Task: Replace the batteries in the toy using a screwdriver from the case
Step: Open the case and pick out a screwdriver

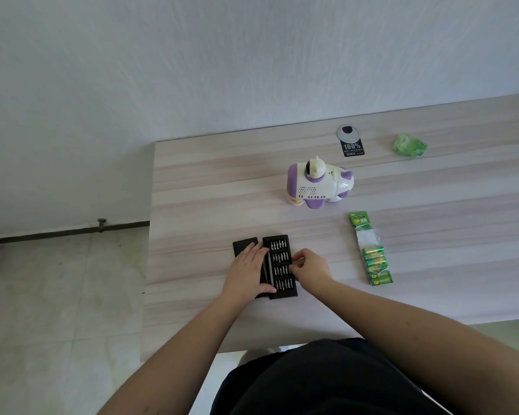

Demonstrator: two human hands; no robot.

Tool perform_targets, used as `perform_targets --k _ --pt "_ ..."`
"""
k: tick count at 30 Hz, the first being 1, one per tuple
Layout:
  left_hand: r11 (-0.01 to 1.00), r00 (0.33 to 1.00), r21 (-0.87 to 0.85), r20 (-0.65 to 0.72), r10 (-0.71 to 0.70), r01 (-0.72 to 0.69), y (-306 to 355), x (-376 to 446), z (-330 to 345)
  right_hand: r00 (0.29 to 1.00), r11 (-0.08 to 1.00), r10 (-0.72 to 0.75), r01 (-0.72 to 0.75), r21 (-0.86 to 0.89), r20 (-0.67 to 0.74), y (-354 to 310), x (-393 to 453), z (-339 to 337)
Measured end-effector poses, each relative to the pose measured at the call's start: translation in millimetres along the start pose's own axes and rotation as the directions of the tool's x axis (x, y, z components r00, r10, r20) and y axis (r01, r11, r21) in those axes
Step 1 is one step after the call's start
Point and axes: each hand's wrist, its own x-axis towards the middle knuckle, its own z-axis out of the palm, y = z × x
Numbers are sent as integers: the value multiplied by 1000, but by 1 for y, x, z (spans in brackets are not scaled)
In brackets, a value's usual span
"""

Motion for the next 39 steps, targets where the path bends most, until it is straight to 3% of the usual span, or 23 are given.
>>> perform_targets --k 12,20,25,34,39 --pt "1000 1000 -29 12 1 -1 1 3 2 1000 1000 8 -7 17 -5 -1 -2 1" --pt "1000 1000 -2 6 15 -15 0 3 3 981 940 -194 186 -286 1 -9 -15 3" --pt "1000 1000 -1 18 7 -7 1 5 2 966 890 -257 248 -382 27 -9 -16 7" --pt "997 1000 -71 23 -11 13 5 6 -1 972 901 -235 229 -369 31 -19 -15 7" --pt "999 997 -31 -78 -16 13 7 -2 -1 969 907 -247 225 -355 -16 -23 -12 10"
